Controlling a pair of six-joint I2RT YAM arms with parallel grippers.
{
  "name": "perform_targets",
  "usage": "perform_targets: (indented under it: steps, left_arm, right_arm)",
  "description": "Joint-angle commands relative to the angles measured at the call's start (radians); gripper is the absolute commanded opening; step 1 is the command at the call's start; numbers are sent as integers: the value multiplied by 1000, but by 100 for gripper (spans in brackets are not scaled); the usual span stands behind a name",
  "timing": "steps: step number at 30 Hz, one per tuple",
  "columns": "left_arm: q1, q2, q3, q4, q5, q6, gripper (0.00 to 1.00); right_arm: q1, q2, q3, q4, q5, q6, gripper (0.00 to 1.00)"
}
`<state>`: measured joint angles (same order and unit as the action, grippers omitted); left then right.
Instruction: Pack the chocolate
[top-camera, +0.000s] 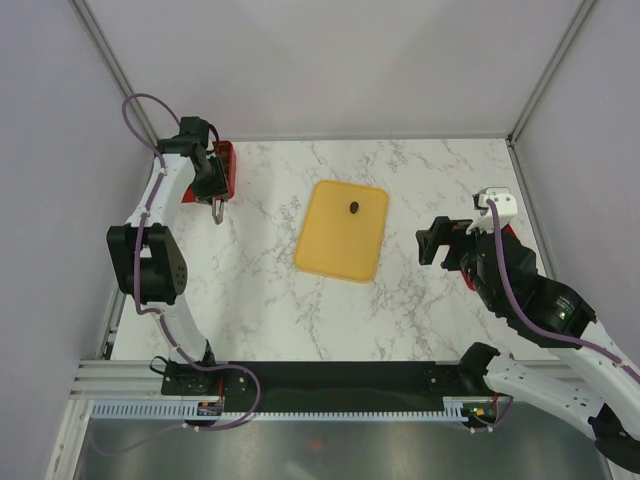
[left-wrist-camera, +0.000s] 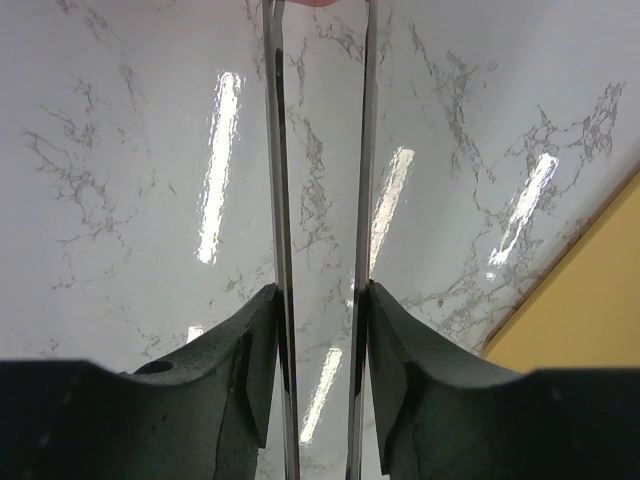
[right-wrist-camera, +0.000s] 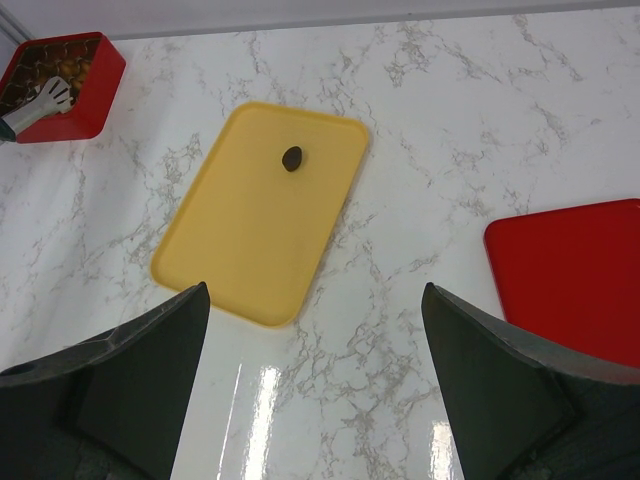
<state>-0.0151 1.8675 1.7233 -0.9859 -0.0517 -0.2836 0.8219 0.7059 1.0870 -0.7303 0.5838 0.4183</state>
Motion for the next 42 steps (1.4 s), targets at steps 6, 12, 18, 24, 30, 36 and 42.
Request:
perform_targets:
  steps: [6, 12, 18, 24, 30, 36, 42]
  left_arm:
    - [0, -53, 44, 24, -10, 20, 49]
    - [-52, -149, 47, 24, 6, 38, 48]
    - [-292, -228, 21, 38, -82, -3, 47]
    - [-583, -156, 2, 127, -129, -39, 48]
    - [-687, 1, 87, 171, -119, 3, 49]
    - [-709, 99, 105, 220, -109, 24, 51]
    - [-714, 153, 93, 257, -88, 41, 52]
  right_arm:
    - [0, 0, 2, 12, 17, -9, 95]
    - [2, -3, 7, 11, 10, -3, 95]
    - [0, -5, 5, 8, 5, 4, 95]
    - [0, -5, 2, 6, -1, 11, 95]
    - [0, -9, 11, -6, 10, 2, 95]
    - [0, -23, 5, -11, 24, -3, 95]
    - [0, -22, 5, -11, 30, -7, 95]
